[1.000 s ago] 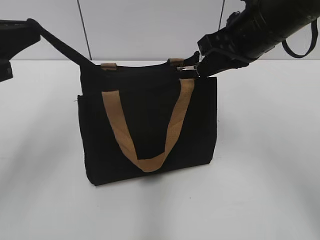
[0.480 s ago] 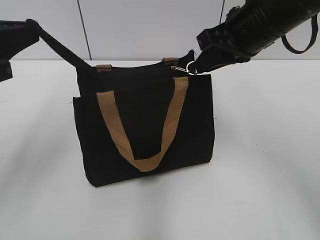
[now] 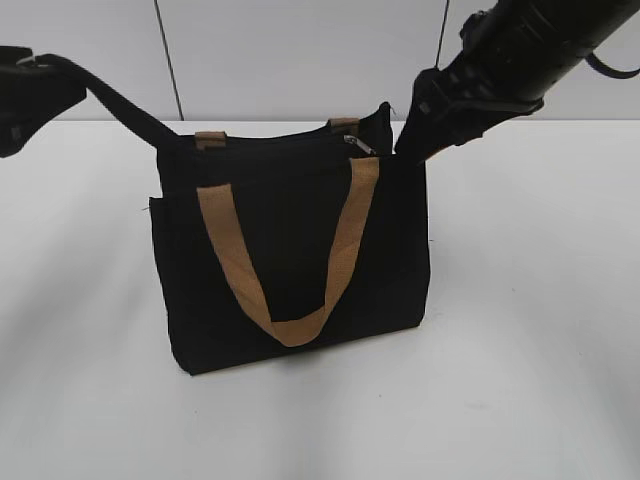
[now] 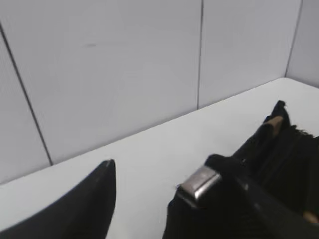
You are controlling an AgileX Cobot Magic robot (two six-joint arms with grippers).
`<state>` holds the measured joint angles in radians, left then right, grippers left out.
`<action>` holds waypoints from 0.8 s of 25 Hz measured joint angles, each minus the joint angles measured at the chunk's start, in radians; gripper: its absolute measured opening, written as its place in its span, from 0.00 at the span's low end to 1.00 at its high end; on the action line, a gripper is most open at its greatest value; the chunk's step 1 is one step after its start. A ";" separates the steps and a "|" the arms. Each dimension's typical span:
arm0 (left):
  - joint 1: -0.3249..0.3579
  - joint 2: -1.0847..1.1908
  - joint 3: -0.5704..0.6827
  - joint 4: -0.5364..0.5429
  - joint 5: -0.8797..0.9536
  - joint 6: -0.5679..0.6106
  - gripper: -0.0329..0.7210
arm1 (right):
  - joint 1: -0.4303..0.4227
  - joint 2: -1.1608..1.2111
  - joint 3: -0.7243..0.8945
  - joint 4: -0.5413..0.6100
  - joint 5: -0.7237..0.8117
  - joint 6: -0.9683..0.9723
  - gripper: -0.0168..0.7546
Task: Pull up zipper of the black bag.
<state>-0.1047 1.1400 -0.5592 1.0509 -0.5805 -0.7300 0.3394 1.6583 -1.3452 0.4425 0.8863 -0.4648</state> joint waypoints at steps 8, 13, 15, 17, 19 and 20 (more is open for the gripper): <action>0.000 -0.005 0.000 -0.120 0.530 -0.059 0.69 | 0.000 -0.017 -0.044 -0.196 0.143 0.057 0.74; 0.000 -0.006 0.000 -0.345 0.797 -0.061 0.69 | 0.000 -0.020 -0.074 -0.242 0.203 0.129 0.74; 0.000 -0.006 0.000 -0.440 0.829 -0.059 0.69 | 0.000 -0.020 -0.083 -0.264 0.233 0.178 0.74; 0.000 -0.006 0.000 -0.534 0.857 -0.046 0.69 | 0.000 -0.020 -0.084 -0.305 0.283 0.249 0.74; 0.000 -0.001 -0.002 -0.640 0.915 -0.003 0.68 | 0.000 -0.020 -0.084 -0.371 0.313 0.325 0.74; 0.000 0.009 -0.002 -0.698 0.952 0.041 0.66 | 0.000 -0.020 -0.084 -0.400 0.321 0.367 0.74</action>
<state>-0.1047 1.1492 -0.5613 0.3526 0.3711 -0.6890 0.3394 1.6385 -1.4291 0.0427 1.2070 -0.0981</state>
